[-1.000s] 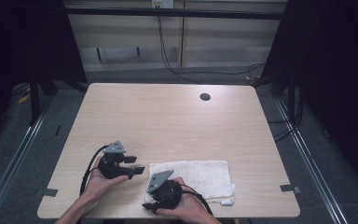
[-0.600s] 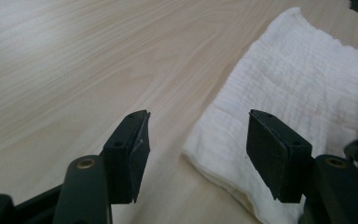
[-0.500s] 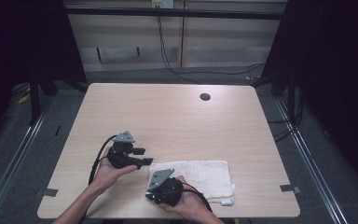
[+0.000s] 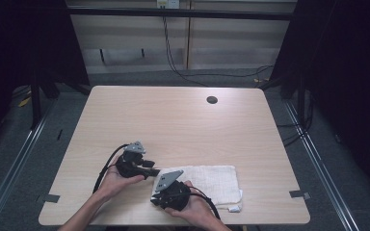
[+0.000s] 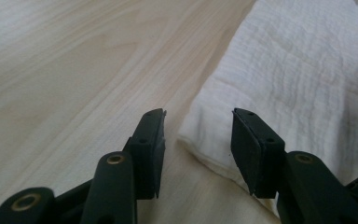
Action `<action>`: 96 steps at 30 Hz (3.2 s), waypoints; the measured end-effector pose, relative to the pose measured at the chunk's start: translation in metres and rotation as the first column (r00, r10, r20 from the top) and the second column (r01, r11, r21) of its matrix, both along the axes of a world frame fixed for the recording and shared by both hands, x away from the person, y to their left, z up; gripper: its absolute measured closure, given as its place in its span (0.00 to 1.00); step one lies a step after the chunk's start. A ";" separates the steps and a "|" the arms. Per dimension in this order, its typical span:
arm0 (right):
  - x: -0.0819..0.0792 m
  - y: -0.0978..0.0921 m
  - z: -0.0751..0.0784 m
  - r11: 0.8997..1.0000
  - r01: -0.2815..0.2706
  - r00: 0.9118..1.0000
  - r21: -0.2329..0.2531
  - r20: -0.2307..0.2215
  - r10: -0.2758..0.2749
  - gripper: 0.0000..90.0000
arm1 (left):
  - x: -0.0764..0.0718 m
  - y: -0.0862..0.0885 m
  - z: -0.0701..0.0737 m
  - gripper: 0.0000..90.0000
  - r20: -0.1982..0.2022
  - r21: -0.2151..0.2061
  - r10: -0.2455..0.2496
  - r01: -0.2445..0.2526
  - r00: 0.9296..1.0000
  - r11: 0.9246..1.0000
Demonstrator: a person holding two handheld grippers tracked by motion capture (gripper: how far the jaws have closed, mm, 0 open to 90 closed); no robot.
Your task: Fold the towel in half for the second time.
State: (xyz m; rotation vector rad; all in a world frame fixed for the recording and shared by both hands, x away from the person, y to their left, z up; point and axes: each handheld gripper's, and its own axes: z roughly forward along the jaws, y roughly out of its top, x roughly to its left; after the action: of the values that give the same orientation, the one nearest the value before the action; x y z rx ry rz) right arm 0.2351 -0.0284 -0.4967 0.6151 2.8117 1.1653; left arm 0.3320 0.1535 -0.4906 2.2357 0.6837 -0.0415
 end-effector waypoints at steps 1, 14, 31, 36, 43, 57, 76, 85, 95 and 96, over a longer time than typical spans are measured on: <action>0.000 0.000 0.000 1.000 0.009 1.000 -0.003 -0.009 -0.009 0.91 | 0.001 -0.001 -0.001 0.63 0.001 0.010 -0.004 0.004 1.000 1.000; 0.000 0.000 0.001 1.000 0.002 1.000 -0.009 -0.006 -0.002 0.92 | 0.001 -0.006 -0.006 0.83 -0.015 0.033 -0.080 0.080 0.997 0.996; -0.003 0.001 0.010 1.000 0.012 1.000 0.019 0.007 -0.012 0.92 | 0.001 0.006 0.000 0.96 -0.024 -0.064 -0.040 0.038 0.999 0.997; 0.000 -0.004 0.021 0.999 0.010 0.999 0.030 0.033 -0.011 0.92 | 0.004 0.013 0.004 0.96 -0.019 -0.103 -0.010 0.008 1.000 0.995; 0.004 -0.012 0.031 0.992 0.042 0.999 0.115 -0.006 -0.042 0.92 | 0.003 0.015 0.016 0.96 -0.002 -0.140 -0.002 0.002 1.000 0.990; 0.000 -0.008 0.046 0.986 0.044 0.999 0.163 0.024 -0.049 0.92 | 0.001 0.028 0.028 0.96 0.016 -0.177 0.016 -0.013 1.000 0.984; 0.011 0.018 0.072 0.973 0.023 0.999 0.232 0.034 -0.031 0.92 | 0.000 0.051 0.048 0.97 0.060 -0.213 0.100 -0.085 0.993 0.973; 0.018 0.035 0.088 0.972 -0.013 0.998 0.237 0.067 -0.003 0.92 | 0.004 0.069 0.060 0.97 0.052 -0.238 0.143 -0.127 0.988 0.963; 0.026 0.029 0.100 0.955 -0.003 0.997 0.298 0.077 -0.021 0.92 | 0.005 0.071 0.067 0.97 0.063 -0.243 0.161 -0.141 0.985 0.960; 0.025 0.027 0.097 0.953 0.003 0.997 0.302 0.070 -0.025 0.92 | 0.006 0.068 0.066 0.97 0.064 -0.237 0.157 -0.138 0.986 0.962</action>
State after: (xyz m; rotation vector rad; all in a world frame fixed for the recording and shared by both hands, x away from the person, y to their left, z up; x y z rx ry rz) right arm 0.2601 -0.0013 -0.3999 0.5913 2.5835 1.5971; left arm 0.3382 0.2213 -0.4246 1.9471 0.7588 0.0426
